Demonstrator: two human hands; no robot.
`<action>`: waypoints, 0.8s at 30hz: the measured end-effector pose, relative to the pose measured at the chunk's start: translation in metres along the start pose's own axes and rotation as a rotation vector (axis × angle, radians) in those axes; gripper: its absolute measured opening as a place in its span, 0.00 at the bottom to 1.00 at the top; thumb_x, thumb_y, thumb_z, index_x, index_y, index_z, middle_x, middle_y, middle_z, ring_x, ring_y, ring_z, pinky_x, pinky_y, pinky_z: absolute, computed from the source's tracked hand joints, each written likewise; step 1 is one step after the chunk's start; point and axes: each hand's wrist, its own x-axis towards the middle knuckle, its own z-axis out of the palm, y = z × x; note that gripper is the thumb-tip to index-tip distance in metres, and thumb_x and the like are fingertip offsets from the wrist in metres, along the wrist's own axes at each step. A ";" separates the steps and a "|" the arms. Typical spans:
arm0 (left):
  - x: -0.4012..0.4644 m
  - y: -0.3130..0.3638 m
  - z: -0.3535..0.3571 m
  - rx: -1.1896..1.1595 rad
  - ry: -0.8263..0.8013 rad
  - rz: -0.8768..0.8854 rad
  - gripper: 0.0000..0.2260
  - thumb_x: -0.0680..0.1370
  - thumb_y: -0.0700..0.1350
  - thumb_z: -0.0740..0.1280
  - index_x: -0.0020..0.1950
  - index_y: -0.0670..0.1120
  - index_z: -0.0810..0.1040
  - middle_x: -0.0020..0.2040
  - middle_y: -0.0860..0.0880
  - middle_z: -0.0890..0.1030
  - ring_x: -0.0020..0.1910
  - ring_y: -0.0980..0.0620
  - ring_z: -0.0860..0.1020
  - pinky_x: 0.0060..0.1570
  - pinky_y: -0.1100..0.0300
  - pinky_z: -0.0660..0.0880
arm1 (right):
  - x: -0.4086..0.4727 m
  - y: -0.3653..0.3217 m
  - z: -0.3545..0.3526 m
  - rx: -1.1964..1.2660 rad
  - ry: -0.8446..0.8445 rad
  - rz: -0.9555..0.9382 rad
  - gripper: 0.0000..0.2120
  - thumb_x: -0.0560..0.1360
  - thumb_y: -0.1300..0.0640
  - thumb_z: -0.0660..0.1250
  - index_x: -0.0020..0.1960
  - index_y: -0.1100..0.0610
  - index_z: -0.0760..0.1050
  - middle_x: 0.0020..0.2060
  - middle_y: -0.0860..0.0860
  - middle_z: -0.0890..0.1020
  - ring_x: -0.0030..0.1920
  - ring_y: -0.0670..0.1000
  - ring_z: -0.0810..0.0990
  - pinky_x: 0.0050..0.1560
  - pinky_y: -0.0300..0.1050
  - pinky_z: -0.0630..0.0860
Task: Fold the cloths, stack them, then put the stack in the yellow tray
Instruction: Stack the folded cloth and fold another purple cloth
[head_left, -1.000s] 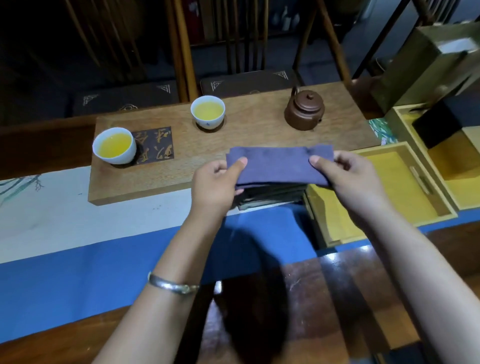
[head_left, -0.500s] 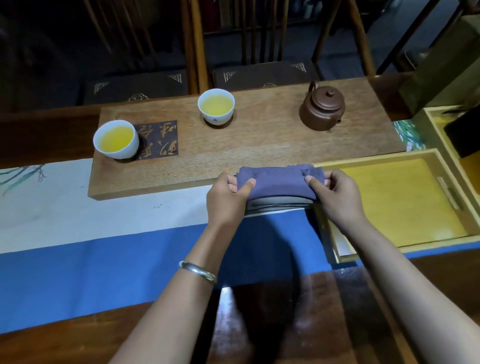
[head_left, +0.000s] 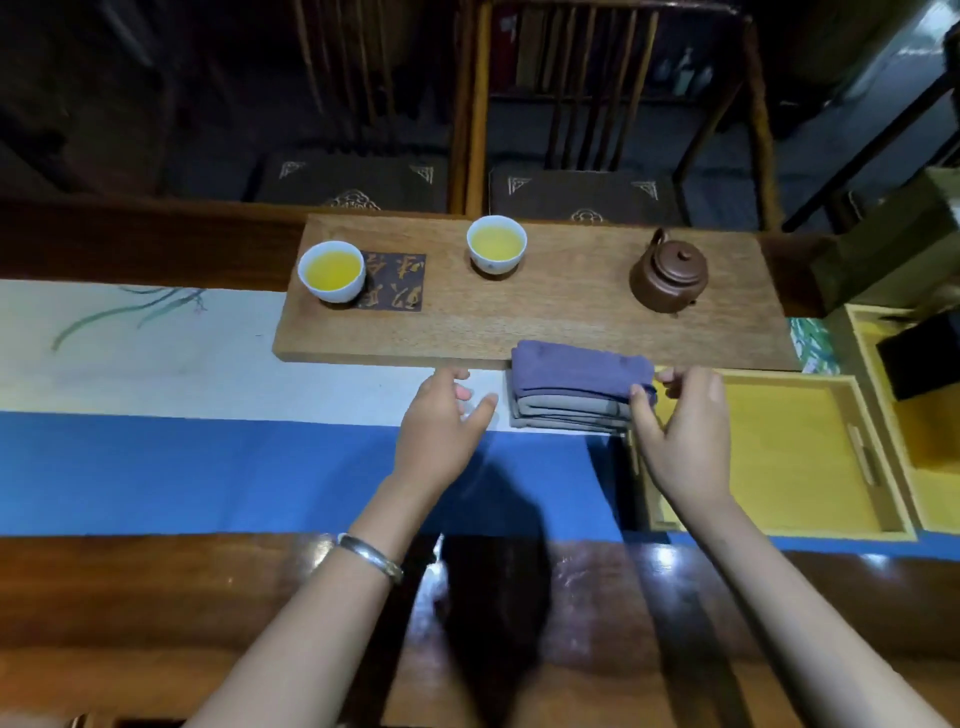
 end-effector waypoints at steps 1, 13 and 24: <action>-0.011 -0.004 -0.016 0.051 0.017 0.032 0.17 0.76 0.52 0.68 0.61 0.47 0.71 0.49 0.49 0.76 0.46 0.49 0.78 0.49 0.54 0.75 | -0.010 -0.013 -0.004 -0.001 -0.057 -0.074 0.11 0.74 0.58 0.69 0.50 0.62 0.70 0.45 0.56 0.72 0.48 0.59 0.73 0.47 0.47 0.67; -0.146 -0.086 -0.257 0.587 0.235 -0.051 0.17 0.78 0.57 0.62 0.60 0.48 0.70 0.57 0.49 0.74 0.60 0.48 0.73 0.53 0.51 0.74 | -0.069 -0.226 0.043 -0.021 -0.538 -0.669 0.13 0.76 0.49 0.64 0.56 0.56 0.73 0.51 0.51 0.76 0.54 0.54 0.75 0.50 0.43 0.70; -0.392 -0.184 -0.373 0.513 0.678 -0.480 0.14 0.76 0.56 0.63 0.57 0.50 0.72 0.57 0.50 0.77 0.58 0.49 0.75 0.52 0.56 0.70 | -0.230 -0.446 0.103 0.078 -0.739 -1.258 0.16 0.76 0.44 0.61 0.58 0.53 0.71 0.53 0.50 0.75 0.57 0.51 0.75 0.50 0.45 0.72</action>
